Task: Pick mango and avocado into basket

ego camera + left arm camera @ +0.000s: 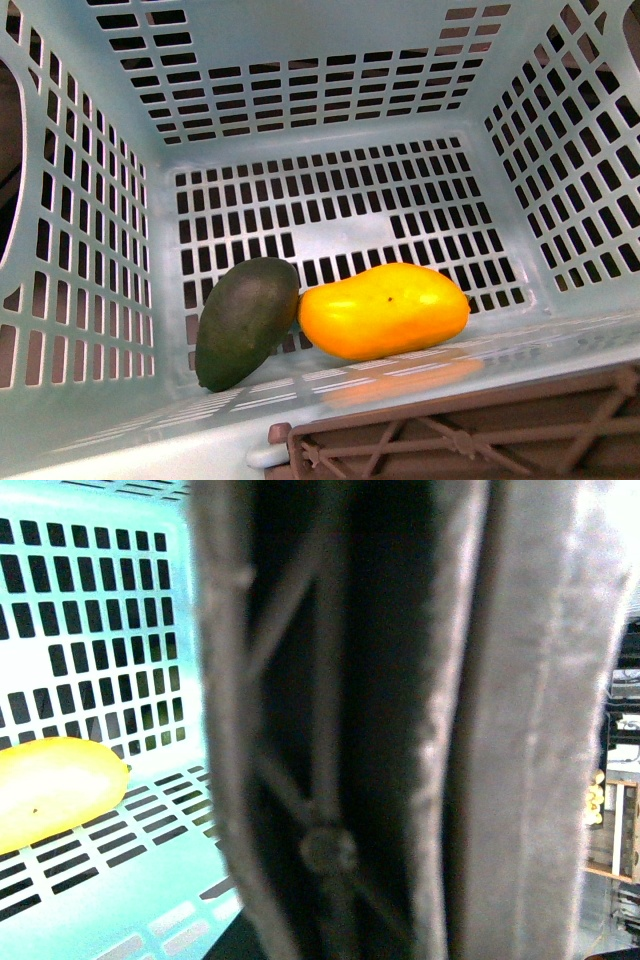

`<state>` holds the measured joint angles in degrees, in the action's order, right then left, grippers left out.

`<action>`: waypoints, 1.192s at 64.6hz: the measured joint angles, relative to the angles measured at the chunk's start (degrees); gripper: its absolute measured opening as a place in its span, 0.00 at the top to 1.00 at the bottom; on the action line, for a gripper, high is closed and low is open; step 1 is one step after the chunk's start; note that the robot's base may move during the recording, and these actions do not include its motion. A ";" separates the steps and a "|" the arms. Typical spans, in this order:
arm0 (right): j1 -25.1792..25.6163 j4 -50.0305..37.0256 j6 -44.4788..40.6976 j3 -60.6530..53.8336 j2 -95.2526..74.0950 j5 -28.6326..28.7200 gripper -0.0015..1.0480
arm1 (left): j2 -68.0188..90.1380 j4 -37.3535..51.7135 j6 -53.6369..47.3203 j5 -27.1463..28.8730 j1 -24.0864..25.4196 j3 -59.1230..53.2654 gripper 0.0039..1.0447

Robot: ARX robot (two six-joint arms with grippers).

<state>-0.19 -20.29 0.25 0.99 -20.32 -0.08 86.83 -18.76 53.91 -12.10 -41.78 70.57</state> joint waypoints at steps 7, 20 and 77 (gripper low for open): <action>0.00 2.27 0.00 0.00 2.32 0.00 0.98 | 0.00 0.00 0.00 -0.02 0.00 0.00 0.88; 0.00 5.77 0.00 0.00 5.79 0.00 0.98 | 0.00 0.00 0.00 -0.07 0.00 0.00 0.88; 0.00 20.20 -0.09 0.00 19.96 -0.02 0.75 | 0.02 0.00 -0.02 -0.02 0.00 0.00 0.88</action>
<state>-0.19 -0.10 0.16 0.99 -0.36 -0.10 86.85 -18.76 53.89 -12.12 -41.78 70.57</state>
